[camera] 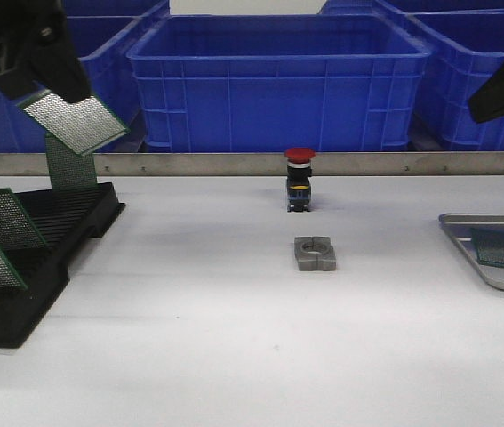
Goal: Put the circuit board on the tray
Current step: 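Grasp another green board from the rack with the left gripper and lift, then grasp the held board's lower edge with the right gripper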
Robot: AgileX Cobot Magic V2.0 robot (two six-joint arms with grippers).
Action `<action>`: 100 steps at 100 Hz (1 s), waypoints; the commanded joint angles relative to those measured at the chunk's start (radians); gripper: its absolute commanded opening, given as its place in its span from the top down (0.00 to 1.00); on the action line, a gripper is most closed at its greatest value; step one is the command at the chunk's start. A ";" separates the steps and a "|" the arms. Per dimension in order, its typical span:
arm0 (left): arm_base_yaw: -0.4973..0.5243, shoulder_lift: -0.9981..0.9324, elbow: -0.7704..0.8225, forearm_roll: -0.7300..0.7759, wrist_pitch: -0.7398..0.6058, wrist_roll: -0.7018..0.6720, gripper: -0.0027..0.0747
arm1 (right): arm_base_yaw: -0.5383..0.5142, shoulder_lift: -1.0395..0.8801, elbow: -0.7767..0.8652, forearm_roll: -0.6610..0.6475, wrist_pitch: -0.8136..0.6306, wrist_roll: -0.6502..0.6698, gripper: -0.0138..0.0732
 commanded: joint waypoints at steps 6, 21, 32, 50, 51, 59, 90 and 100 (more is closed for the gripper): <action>-0.076 -0.041 -0.032 -0.093 -0.021 0.039 0.99 | -0.002 -0.037 -0.029 0.030 0.139 -0.099 0.18; -0.134 -0.039 -0.032 -0.182 -0.021 0.042 0.99 | 0.047 -0.037 -0.029 0.030 0.177 -0.238 0.18; -0.159 -0.039 -0.032 -0.253 -0.012 0.044 0.99 | 0.134 -0.037 -0.029 0.030 0.196 -0.363 0.18; -0.170 -0.039 -0.032 -0.346 0.044 0.104 0.99 | 0.304 -0.037 -0.029 0.031 0.169 -0.463 0.18; -0.170 -0.039 -0.032 -0.355 0.047 0.107 0.99 | 0.317 -0.037 -0.029 0.031 0.166 -0.465 0.18; -0.170 -0.039 -0.032 -0.388 0.067 0.137 0.99 | 0.382 -0.036 -0.029 0.036 0.123 -0.491 0.18; -0.170 -0.035 -0.032 -0.502 0.150 0.248 0.99 | 0.560 -0.027 -0.029 0.118 -0.022 -0.549 0.18; -0.170 -0.035 -0.032 -0.513 0.150 0.250 0.99 | 0.578 0.000 -0.031 0.167 -0.014 -0.549 0.18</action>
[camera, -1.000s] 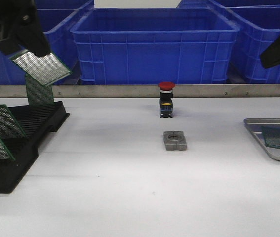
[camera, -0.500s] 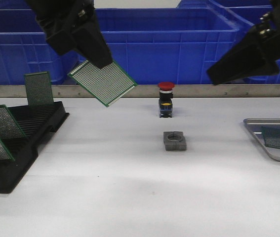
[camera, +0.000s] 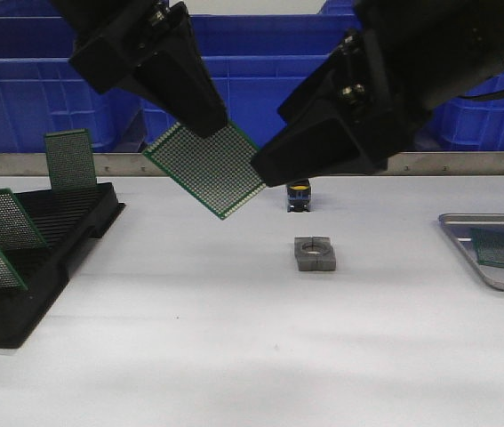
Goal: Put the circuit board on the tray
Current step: 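Grasp the held board's lower edge with the right gripper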
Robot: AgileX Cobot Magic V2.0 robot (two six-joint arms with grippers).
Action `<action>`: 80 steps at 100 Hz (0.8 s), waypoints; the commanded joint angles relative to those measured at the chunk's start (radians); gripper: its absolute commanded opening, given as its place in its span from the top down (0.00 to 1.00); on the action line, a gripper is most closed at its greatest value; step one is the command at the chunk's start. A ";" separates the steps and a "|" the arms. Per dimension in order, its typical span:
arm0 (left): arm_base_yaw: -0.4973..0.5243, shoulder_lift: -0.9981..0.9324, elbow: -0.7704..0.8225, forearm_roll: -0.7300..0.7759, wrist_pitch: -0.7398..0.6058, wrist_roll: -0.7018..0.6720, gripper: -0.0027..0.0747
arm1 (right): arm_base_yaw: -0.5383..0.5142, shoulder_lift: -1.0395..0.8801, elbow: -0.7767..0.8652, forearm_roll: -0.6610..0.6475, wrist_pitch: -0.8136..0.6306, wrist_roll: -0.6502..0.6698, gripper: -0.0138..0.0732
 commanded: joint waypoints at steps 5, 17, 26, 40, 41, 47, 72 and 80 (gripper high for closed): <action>-0.007 -0.035 -0.032 -0.058 -0.018 0.010 0.99 | 0.017 0.013 -0.031 0.097 0.007 -0.013 0.18; -0.007 -0.035 -0.032 -0.060 -0.018 0.010 0.99 | 0.017 0.053 -0.031 0.129 0.007 -0.013 0.20; -0.007 -0.035 -0.032 -0.060 -0.014 0.010 0.99 | 0.017 0.066 -0.031 0.142 0.012 -0.013 0.32; -0.007 -0.035 -0.032 -0.060 -0.003 0.010 0.99 | 0.017 0.068 -0.031 0.144 0.012 -0.013 0.66; -0.007 -0.035 -0.032 -0.060 -0.001 0.010 0.99 | 0.017 0.068 -0.031 0.144 0.012 -0.013 0.69; -0.007 -0.035 -0.032 -0.060 -0.001 0.010 0.97 | 0.017 0.068 -0.031 0.144 0.012 -0.013 0.81; -0.007 -0.035 -0.032 -0.050 -0.018 0.010 0.43 | 0.016 0.068 -0.031 0.145 0.012 -0.010 0.92; -0.007 -0.035 -0.039 0.001 -0.031 0.010 0.32 | 0.012 0.068 -0.030 0.145 0.004 0.004 0.92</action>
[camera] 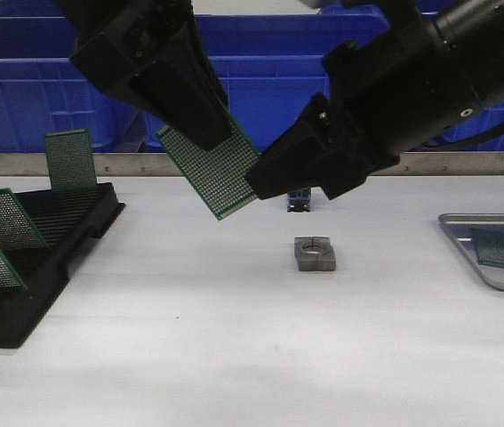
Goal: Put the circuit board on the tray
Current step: 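Grasp the held board's lower edge with the right gripper, then release the left gripper and carry the board onto the silver tray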
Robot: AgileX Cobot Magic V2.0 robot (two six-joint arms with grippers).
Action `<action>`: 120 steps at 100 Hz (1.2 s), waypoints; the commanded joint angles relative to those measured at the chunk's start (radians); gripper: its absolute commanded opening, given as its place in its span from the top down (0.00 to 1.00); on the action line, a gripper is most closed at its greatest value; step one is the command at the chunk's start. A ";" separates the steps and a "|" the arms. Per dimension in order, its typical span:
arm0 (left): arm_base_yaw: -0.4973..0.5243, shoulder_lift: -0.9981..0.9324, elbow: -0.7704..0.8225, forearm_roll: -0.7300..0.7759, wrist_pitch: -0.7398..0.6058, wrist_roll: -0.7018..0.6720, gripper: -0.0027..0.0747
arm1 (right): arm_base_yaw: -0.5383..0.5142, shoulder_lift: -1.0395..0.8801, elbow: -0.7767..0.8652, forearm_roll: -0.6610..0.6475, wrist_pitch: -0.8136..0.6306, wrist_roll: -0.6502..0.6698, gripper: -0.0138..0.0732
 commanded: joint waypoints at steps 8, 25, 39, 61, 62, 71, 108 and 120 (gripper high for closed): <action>-0.002 -0.037 -0.058 0.076 -0.035 -0.024 0.32 | -0.026 -0.031 -0.029 0.048 -0.005 0.056 0.92; 0.044 -0.044 -0.120 0.103 -0.027 -0.110 0.32 | -0.122 -0.031 -0.028 0.048 -0.039 0.222 0.92; 0.068 -0.044 -0.150 0.103 -0.018 -0.123 0.33 | -0.238 -0.031 -0.028 0.046 -0.039 0.365 0.92; 0.068 -0.044 -0.154 0.103 -0.013 -0.123 0.33 | -0.425 -0.015 -0.028 0.046 -0.039 0.417 0.92; 0.068 -0.044 -0.154 0.103 -0.013 -0.123 0.33 | -0.436 -0.013 -0.028 0.046 -0.039 0.417 0.92; 0.068 -0.044 -0.154 0.103 -0.013 -0.123 0.33 | -0.496 0.015 -0.027 0.046 -0.040 0.417 0.92; 0.068 -0.044 -0.154 0.103 -0.013 -0.123 0.33 | -0.615 0.116 0.019 0.047 -0.062 0.417 0.92; 0.068 -0.044 -0.154 0.103 -0.013 -0.123 0.33 | -0.615 0.116 0.019 0.047 -0.083 0.417 0.84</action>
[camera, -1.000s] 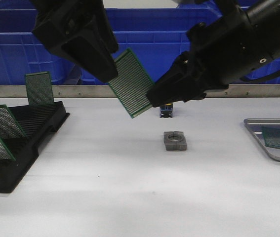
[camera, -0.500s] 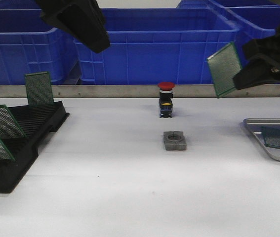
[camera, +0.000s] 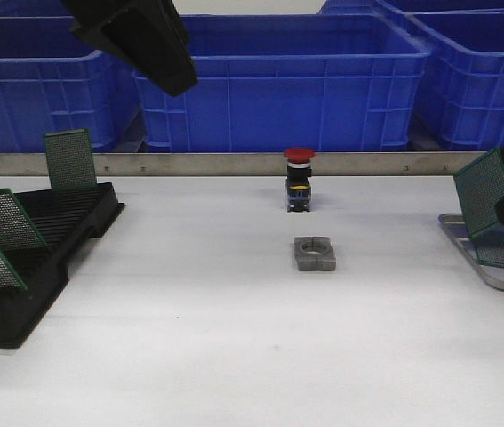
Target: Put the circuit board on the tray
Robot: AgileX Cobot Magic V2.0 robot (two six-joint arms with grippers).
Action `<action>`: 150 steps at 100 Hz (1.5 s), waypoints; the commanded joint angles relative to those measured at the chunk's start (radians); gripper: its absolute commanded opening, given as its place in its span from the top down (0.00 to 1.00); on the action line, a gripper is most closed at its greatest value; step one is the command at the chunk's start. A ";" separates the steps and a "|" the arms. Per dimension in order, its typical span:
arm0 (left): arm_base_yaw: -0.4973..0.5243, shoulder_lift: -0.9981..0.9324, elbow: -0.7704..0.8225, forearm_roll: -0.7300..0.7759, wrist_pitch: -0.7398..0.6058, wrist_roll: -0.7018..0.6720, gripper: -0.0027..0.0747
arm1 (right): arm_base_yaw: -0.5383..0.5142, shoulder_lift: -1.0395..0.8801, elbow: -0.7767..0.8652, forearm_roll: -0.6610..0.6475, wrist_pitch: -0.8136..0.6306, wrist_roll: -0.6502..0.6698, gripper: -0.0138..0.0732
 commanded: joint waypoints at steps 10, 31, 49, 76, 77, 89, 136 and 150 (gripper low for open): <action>0.002 -0.044 -0.034 -0.027 -0.031 -0.013 0.33 | -0.006 -0.038 -0.018 0.034 0.015 -0.001 0.60; 0.002 -0.044 -0.039 -0.027 -0.031 -0.018 0.33 | -0.007 -0.041 -0.018 0.030 -0.017 -0.001 0.34; 0.015 -0.052 -0.067 -0.002 -0.031 -0.132 0.51 | -0.007 -0.097 -0.018 0.025 0.000 -0.001 0.49; 0.121 -0.120 -0.067 -0.002 -0.031 -0.305 0.99 | -0.007 -0.292 -0.018 0.026 0.072 -0.001 0.91; 0.127 -0.122 -0.067 -0.002 -0.031 -0.313 0.99 | -0.007 -0.304 -0.018 0.026 0.077 -0.001 0.91; 0.173 -0.165 -0.042 -0.002 -0.046 -0.365 0.99 | -0.005 -0.405 -0.015 0.026 0.099 -0.001 0.91; 0.230 -0.557 0.375 -0.027 -0.490 -0.460 0.99 | -0.005 -0.806 0.096 0.027 0.052 -0.028 0.91; 0.230 -0.723 0.536 -0.054 -0.625 -0.460 0.99 | -0.005 -0.936 0.166 0.038 0.057 -0.062 0.91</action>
